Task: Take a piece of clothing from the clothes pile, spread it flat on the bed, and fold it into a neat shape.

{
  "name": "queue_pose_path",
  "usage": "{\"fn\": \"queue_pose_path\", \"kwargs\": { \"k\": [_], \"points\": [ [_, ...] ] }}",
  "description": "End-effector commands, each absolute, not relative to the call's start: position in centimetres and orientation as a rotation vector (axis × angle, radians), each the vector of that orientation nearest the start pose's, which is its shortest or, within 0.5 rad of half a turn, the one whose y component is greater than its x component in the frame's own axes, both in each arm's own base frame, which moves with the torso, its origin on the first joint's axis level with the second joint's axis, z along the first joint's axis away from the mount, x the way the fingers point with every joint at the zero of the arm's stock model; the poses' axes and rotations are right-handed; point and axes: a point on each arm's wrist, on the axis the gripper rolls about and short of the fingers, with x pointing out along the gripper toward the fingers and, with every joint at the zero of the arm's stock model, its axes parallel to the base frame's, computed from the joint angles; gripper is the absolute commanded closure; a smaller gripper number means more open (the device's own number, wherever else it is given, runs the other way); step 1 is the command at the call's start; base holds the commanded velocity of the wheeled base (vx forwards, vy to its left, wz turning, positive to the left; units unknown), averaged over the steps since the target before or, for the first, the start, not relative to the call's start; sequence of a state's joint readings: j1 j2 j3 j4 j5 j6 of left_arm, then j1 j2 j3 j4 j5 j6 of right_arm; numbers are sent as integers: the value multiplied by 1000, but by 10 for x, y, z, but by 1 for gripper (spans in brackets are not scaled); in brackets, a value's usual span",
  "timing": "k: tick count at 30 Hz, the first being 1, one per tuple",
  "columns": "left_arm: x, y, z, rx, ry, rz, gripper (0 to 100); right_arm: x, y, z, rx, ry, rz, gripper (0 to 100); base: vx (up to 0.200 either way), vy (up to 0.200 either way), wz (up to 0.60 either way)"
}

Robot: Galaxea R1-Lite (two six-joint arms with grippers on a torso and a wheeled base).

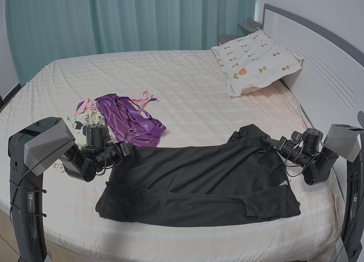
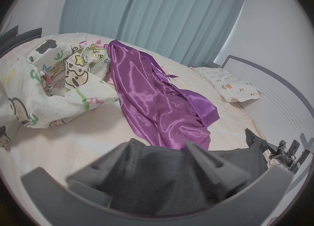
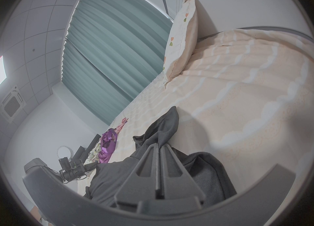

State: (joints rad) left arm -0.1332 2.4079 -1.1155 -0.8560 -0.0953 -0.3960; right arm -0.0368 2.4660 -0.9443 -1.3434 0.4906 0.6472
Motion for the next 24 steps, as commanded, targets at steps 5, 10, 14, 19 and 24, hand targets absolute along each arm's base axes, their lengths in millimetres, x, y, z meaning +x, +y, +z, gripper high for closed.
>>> {"fn": "queue_pose_path", "kwargs": {
  "k": [5, 10, 14, 19, 24],
  "points": [
    [432, -57, 7, -411, 483, -114, 100, 416, -5, -2, 682, 316, 381, 100, 0, 0, 0],
    [433, -45, 19, -430, 429, -46, 100, 417, -4, -1, 678, 310, 383, 100, 0, 0, 0],
    [434, -41, 35, -499, 340, 21, 100, 419, -4, -1, 674, 294, 384, 100, 0, 0, 0],
    [425, -35, 53, -543, 304, 43, 100, 427, 0, 0, 660, 247, 362, 100, 0, 0, 0],
    [418, -29, 63, -545, 291, 56, 100, 436, -1, 6, 641, 196, 346, 100, 0, 0, 0]
  ]
}}
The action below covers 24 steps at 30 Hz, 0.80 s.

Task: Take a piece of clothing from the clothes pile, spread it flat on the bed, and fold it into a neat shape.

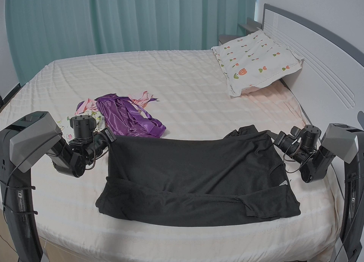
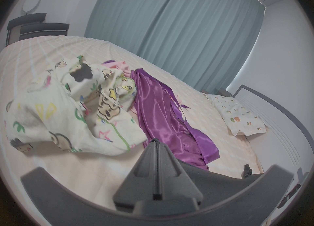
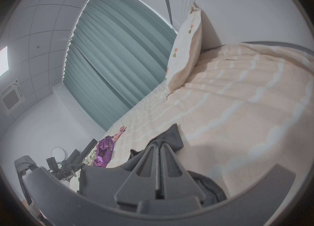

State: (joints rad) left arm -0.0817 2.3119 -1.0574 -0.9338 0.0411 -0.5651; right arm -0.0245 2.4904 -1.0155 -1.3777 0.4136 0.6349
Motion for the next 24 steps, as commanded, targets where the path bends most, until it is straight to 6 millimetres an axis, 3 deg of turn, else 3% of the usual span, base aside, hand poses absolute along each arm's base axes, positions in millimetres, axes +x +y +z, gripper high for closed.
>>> {"fn": "queue_pose_path", "kwargs": {
  "k": [1, 6, 7, 13, 15, 21, 24],
  "points": [
    [417, -27, 61, -544, 297, 61, 100, 436, -2, 11, 638, 183, 347, 100, 0, 0, 0],
    [412, -25, 55, -542, 316, 74, 100, 436, -5, 32, 628, 136, 356, 100, 0, 0, 0],
    [411, -24, 55, -543, 311, 76, 100, 436, -7, 47, 623, 110, 363, 100, 0, 0, 0],
    [411, -20, 58, -546, 282, 79, 100, 438, -9, 49, 603, 132, 355, 100, 0, 0, 0],
    [408, -15, 67, -551, 251, 81, 100, 441, -4, 39, 601, 148, 354, 100, 0, 0, 0],
    [398, -15, 67, -550, 255, 80, 100, 449, -4, 34, 600, 144, 350, 100, 0, 0, 0],
    [396, -14, 65, -549, 251, 81, 100, 453, -7, 42, 597, 113, 355, 100, 0, 0, 0]
  ]
}}
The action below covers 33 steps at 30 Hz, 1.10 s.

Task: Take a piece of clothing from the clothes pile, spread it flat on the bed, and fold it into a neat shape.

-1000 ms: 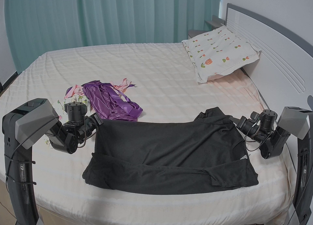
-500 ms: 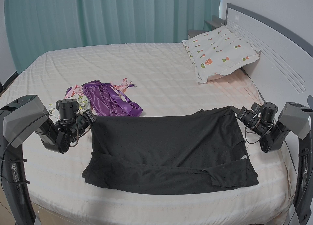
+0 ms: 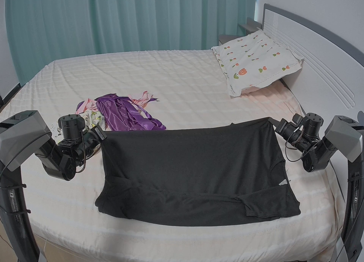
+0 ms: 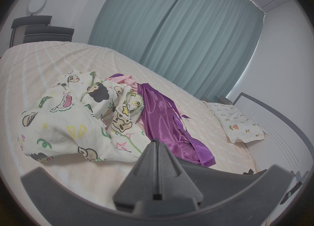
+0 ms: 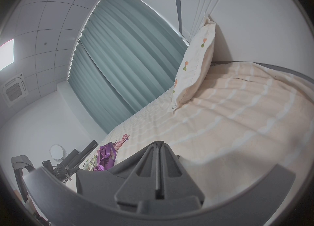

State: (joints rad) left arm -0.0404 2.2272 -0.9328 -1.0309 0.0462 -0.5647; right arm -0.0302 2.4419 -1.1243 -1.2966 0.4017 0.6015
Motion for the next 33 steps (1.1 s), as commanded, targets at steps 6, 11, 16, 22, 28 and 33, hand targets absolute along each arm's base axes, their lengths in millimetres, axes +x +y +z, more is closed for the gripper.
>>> {"fn": "queue_pose_path", "kwargs": {
  "k": [6, 11, 16, 22, 28, 33],
  "points": [
    [396, -13, 63, -549, 255, 85, 100, 450, -8, 42, 594, 120, 348, 100, 0, 0, 0],
    [393, -14, 61, -546, 271, 85, 100, 439, -11, 43, 602, 150, 337, 100, 0, 0, 0],
    [388, -14, 61, -544, 277, 86, 100, 426, -13, 52, 603, 163, 331, 100, 0, 0, 0],
    [368, -13, 56, -540, 330, 93, 100, 396, -16, 42, 576, 245, 305, 100, 0, 0, 0],
    [349, -13, 42, -536, 366, 98, 100, 367, -20, 17, 513, 312, 295, 100, 0, 0, 0],
    [335, -13, 34, -533, 387, 97, 100, 344, -18, 5, 508, 352, 290, 100, 0, 0, 0]
  ]
}}
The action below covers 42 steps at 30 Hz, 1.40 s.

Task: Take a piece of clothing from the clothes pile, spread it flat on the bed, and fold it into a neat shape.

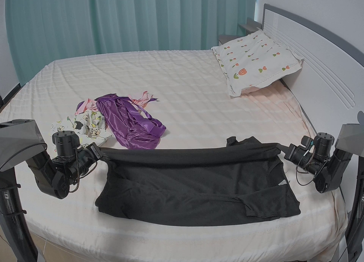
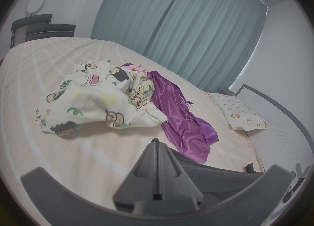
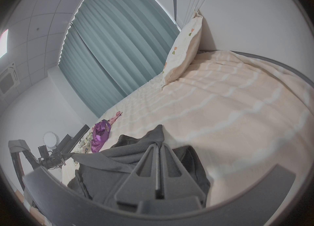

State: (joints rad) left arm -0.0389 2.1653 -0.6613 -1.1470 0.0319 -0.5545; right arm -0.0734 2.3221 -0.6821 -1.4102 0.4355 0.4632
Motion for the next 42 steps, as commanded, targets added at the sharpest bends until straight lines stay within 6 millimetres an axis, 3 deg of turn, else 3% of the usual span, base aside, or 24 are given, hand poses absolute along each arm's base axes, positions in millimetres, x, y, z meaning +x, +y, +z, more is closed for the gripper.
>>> {"fn": "queue_pose_path", "kwargs": {
  "k": [1, 6, 11, 17, 23, 31, 36, 42],
  "points": [
    [329, -13, 31, -532, 389, 96, 100, 335, -18, -1, 492, 365, 290, 100, 0, 0, 0],
    [316, -13, 19, -531, 415, 102, 100, 313, -22, -22, 444, 436, 270, 100, 0, 0, 0],
    [304, -13, 2, -525, 458, 112, 100, 291, -23, -29, 440, 519, 291, 100, 0, 0, 0],
    [291, -13, -14, -533, 496, 82, 100, 284, -24, -31, 445, 541, 284, 100, 0, 0, 0],
    [289, -13, -17, -537, 497, 73, 100, 281, -24, -29, 438, 545, 285, 100, 0, 0, 0],
    [288, -12, -14, -538, 485, 73, 100, 277, -35, -9, 440, 481, 261, 100, 0, 0, 0],
    [288, -12, -16, -540, 490, 78, 100, 261, -32, -13, 458, 544, 276, 100, 0, 0, 0],
    [288, -11, -16, -542, 491, 80, 100, 257, -31, -18, 450, 571, 284, 100, 0, 0, 0]
  ]
}}
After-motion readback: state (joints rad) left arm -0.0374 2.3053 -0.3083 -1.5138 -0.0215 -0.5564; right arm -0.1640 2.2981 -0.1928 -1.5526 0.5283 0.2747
